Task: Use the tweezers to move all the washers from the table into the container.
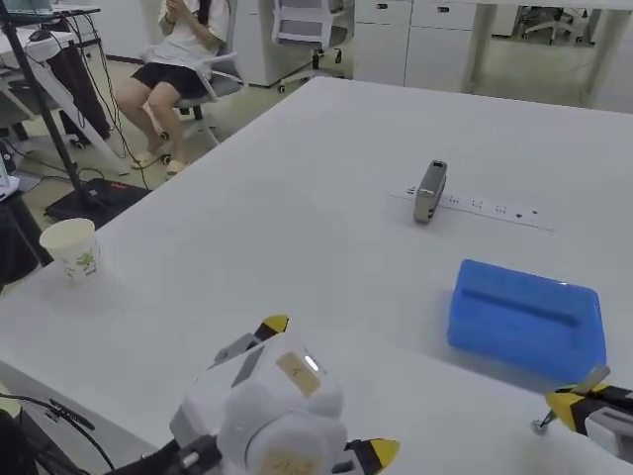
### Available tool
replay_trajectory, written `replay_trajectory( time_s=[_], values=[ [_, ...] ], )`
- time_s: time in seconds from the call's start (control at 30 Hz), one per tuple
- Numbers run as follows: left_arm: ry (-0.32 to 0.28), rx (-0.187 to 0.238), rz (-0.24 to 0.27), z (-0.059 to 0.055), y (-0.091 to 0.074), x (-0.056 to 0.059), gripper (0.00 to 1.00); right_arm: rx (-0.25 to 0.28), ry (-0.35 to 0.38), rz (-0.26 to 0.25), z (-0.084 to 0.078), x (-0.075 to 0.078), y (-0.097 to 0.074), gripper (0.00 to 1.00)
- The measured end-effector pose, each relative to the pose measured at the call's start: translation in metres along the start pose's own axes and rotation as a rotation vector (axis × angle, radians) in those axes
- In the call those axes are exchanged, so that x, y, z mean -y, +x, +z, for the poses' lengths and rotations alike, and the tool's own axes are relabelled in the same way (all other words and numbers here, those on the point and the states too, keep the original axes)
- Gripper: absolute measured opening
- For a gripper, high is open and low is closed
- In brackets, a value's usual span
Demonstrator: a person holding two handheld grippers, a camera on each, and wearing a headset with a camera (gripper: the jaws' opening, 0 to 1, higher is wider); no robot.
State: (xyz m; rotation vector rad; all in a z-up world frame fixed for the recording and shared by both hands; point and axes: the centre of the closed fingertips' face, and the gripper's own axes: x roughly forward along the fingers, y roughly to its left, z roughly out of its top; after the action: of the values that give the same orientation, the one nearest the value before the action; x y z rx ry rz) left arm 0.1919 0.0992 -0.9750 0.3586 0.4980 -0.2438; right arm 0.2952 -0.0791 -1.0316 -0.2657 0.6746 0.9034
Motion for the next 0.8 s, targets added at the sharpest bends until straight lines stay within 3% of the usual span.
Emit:
replay_trajectory(
  time_s=[0.23,0.47,0.8],
  values=[
    [0.002,0.001,0.001,0.000,-0.001,0.000,0.94,-0.009,-0.057,-0.008,-0.001,-0.004,0.000,0.03],
    [0.001,0.001,0.006,0.000,-0.001,-0.001,0.94,-0.020,-0.064,-0.009,0.000,-0.001,0.000,0.02],
    [0.008,0.003,0.010,0.001,-0.001,-0.001,0.94,0.024,-0.069,-0.019,0.024,0.005,-0.012,0.02]
  ],
)
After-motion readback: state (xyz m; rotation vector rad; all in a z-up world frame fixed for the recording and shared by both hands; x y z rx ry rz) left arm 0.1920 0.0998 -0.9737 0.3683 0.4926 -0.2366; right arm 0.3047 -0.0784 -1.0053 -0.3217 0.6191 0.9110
